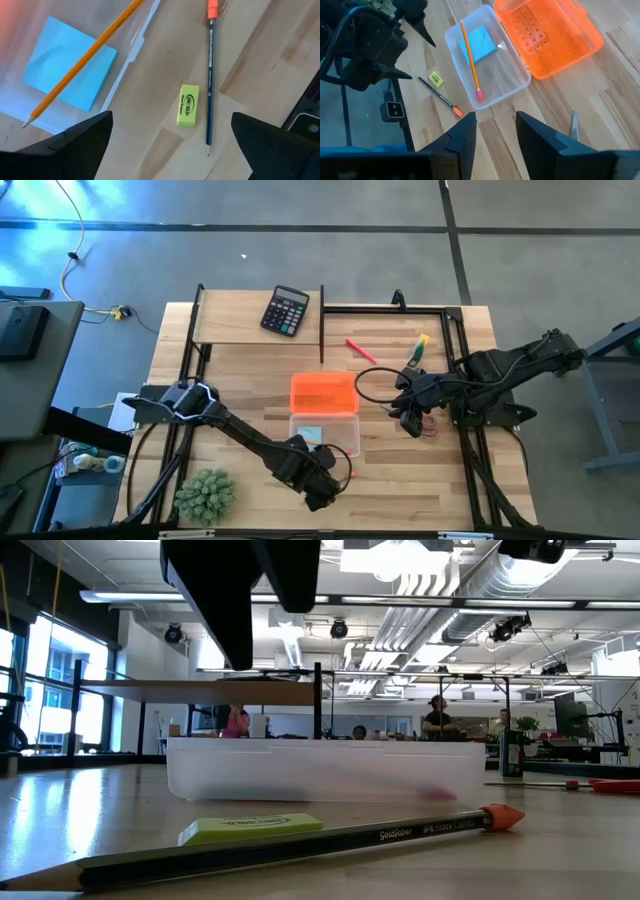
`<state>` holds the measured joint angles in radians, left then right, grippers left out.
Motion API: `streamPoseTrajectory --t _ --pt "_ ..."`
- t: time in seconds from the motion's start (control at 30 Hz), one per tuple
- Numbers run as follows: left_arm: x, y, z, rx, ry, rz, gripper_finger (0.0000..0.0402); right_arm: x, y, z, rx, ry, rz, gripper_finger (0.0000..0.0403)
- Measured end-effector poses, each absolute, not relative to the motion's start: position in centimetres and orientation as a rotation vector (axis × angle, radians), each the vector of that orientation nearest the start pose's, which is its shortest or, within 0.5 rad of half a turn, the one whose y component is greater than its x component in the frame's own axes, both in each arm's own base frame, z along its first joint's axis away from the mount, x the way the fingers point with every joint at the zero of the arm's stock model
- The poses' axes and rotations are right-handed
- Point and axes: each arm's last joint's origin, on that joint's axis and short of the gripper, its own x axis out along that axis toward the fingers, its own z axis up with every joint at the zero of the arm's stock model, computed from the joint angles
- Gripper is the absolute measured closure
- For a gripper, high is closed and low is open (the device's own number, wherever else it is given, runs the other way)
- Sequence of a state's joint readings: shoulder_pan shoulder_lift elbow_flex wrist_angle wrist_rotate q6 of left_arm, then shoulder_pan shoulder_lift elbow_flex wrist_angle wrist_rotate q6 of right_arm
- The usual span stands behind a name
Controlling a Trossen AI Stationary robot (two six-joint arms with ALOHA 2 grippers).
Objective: Pack school essentials
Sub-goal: Put the green eraser into the school supply box
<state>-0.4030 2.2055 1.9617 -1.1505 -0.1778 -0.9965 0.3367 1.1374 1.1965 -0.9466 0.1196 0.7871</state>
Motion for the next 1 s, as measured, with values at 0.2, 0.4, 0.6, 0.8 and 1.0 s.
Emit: streamPoseTrajectory --t 0.2,0.4,0.6,0.8,1.0 --pt "41.7 -17.1 19.8 -0.444 1.326 0.501 0.0005 20.0 6.6 34.2 0.532 0.895 -0.151 0.0274" --pt "41.6 -18.0 18.6 -0.416 1.346 0.500 0.0006 20.0 6.5 34.2 0.545 0.896 -0.171 0.0274" --pt "41.5 -18.3 18.8 -0.397 1.320 0.516 0.0037 19.9 6.5 34.2 0.541 0.894 -0.179 0.0274" --pt "41.5 -18.6 18.6 -0.399 1.323 0.503 0.0083 19.9 6.5 34.1 0.538 0.894 -0.191 0.0274" --pt "41.4 -19.5 17.5 -0.373 1.356 0.467 0.0116 19.9 6.5 34.0 0.560 0.902 -0.208 0.0274"
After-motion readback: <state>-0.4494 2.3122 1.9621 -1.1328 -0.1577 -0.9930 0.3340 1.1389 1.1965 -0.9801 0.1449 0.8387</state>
